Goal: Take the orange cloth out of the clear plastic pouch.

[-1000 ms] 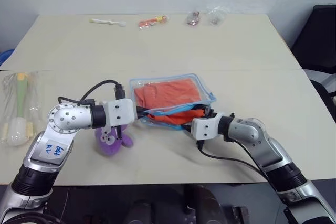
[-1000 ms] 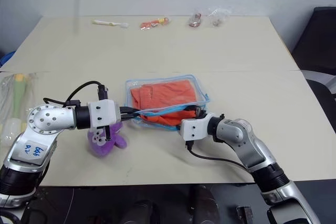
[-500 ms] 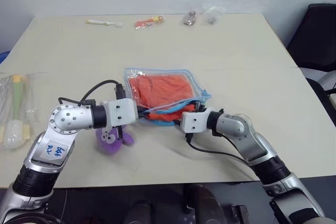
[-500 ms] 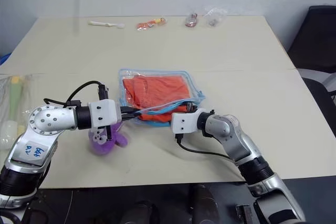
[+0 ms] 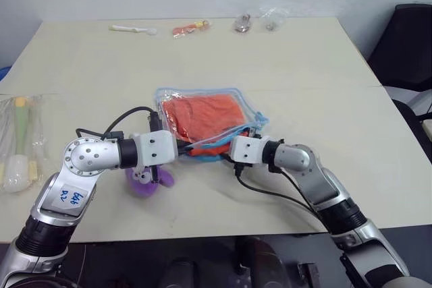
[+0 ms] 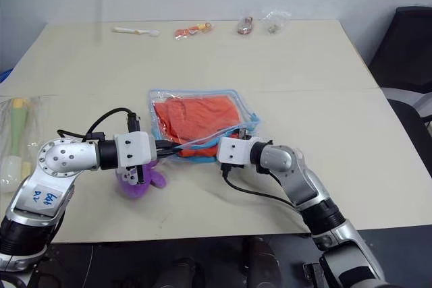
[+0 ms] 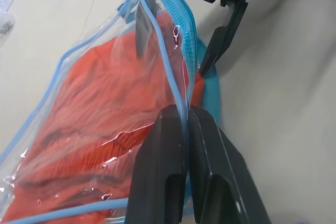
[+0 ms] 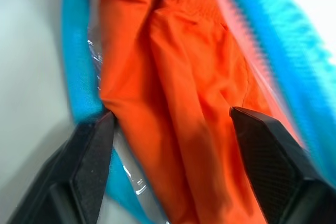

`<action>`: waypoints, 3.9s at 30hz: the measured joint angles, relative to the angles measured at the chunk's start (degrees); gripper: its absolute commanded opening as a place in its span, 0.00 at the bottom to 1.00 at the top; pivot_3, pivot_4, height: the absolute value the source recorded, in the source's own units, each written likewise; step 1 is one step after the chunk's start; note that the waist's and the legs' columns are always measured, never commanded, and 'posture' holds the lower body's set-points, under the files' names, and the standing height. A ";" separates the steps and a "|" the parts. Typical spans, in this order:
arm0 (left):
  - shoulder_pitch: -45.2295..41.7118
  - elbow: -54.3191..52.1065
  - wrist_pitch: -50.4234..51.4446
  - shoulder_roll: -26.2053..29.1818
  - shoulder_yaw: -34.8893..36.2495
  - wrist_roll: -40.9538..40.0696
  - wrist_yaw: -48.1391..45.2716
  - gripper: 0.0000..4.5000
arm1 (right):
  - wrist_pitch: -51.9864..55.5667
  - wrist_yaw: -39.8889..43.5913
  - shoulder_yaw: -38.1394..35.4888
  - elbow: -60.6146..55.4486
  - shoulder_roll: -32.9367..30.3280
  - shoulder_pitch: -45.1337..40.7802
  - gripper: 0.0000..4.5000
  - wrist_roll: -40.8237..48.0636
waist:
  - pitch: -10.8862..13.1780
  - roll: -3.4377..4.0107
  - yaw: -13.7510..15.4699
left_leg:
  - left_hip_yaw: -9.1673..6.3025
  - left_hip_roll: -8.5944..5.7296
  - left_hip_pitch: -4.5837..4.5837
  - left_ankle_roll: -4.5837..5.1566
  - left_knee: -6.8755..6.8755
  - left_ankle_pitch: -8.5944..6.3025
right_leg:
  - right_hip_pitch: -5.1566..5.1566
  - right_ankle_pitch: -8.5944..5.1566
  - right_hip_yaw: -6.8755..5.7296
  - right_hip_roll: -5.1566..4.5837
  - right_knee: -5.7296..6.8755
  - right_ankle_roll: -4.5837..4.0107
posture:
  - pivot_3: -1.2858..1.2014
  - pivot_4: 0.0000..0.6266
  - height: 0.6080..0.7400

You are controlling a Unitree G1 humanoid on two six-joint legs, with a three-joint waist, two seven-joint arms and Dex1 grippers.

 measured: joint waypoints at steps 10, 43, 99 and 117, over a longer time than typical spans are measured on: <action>1.16 3.56 -2.24 0.08 0.04 0.23 -0.19 0.04 | 11.23 0.28 -2.09 -0.09 4.66 -1.44 0.79 6.13 | 0.00 0.01 0.06 | -0.03 -0.01 -0.02 0.00 0.00 0.00 | -0.03 0.00 -0.02 0.01 -0.02 0.00 | 0.52 0.24 1.00; -3.21 6.94 1.61 -2.65 0.05 1.05 2.87 0.04 | -13.24 -4.86 5.40 10.97 -3.36 -6.66 0.01 -9.08 | 0.00 0.00 0.14 | -0.08 0.00 -0.04 -0.03 0.00 0.02 | -0.02 0.00 -0.04 0.00 -0.04 0.00 | 0.52 0.24 1.00; -16.42 -2.72 38.26 4.37 11.39 -37.97 -7.46 0.99 | -29.80 -11.10 -32.85 26.53 -36.83 25.49 0.00 7.89 | 0.03 0.06 1.33 | 0.18 0.00 -0.07 -0.08 -0.05 0.06 | 0.20 0.04 0.05 -0.11 -0.05 0.04 | 0.52 0.24 1.00; -11.12 0.02 30.81 12.35 11.29 -39.45 -19.75 1.00 | -45.97 -1.69 -29.04 40.72 -42.92 23.79 0.87 10.63 | 0.03 0.05 1.11 | 0.16 0.06 -0.01 -0.15 -0.11 0.08 | 0.27 0.02 0.18 0.05 -0.15 0.00 | 0.52 0.24 1.00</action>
